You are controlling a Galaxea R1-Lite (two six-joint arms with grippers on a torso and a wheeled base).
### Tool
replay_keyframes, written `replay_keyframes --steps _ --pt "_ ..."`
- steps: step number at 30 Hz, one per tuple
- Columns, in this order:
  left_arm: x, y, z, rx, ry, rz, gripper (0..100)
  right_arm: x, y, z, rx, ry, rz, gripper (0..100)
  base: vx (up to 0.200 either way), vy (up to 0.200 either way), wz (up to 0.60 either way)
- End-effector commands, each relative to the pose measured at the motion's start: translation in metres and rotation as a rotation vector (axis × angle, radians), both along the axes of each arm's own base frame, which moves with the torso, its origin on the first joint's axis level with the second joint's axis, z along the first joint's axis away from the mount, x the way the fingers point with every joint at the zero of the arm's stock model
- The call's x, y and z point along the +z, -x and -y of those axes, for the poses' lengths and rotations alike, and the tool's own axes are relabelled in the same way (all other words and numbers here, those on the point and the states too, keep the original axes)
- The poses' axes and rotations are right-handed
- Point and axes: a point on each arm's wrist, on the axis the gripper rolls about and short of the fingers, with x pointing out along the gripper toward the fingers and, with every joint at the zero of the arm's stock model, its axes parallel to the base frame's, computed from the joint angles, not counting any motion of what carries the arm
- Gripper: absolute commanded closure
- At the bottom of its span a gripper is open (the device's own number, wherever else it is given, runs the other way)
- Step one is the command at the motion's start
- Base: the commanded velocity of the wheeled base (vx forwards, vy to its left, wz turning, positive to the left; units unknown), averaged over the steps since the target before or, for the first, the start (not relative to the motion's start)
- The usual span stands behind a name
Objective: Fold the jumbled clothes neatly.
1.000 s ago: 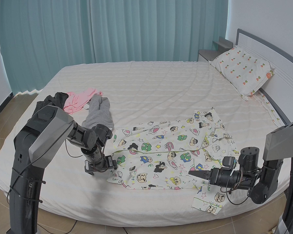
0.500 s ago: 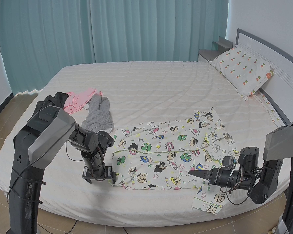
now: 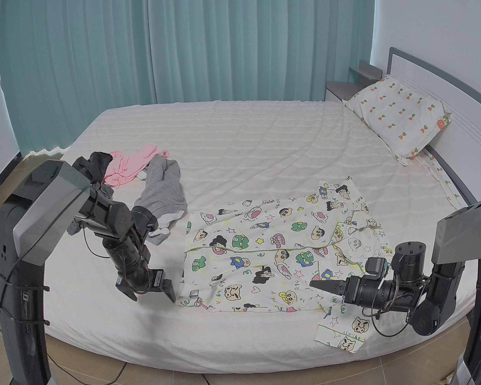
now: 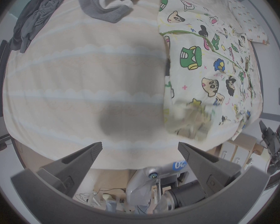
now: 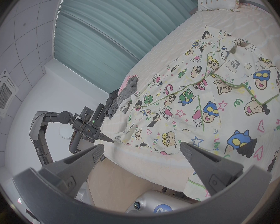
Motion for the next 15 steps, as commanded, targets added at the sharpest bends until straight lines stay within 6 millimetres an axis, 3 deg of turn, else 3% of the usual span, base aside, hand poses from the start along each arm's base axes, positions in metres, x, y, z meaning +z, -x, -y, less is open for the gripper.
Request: replay_keyframes --steps 1,6,11,15 --pt "0.01 0.002 -0.006 0.016 0.01 0.015 0 -0.002 0.0 0.0 0.001 0.002 -0.006 0 0.0 0.0 0.0" --pt "0.012 0.001 -0.006 0.046 0.018 0.024 0 -0.002 0.0 0.0 0.0 0.003 -0.005 0 0.0 0.0 0.0" --pt "0.015 0.0 0.01 0.084 0.101 0.056 0 -0.002 0.0 0.0 0.0 0.003 -0.005 0 0.0 0.0 0.0" --pt "0.002 0.004 0.024 0.042 0.13 0.13 0 -0.002 0.0 0.0 0.004 0.008 -0.001 0 0.0 0.0 0.0"
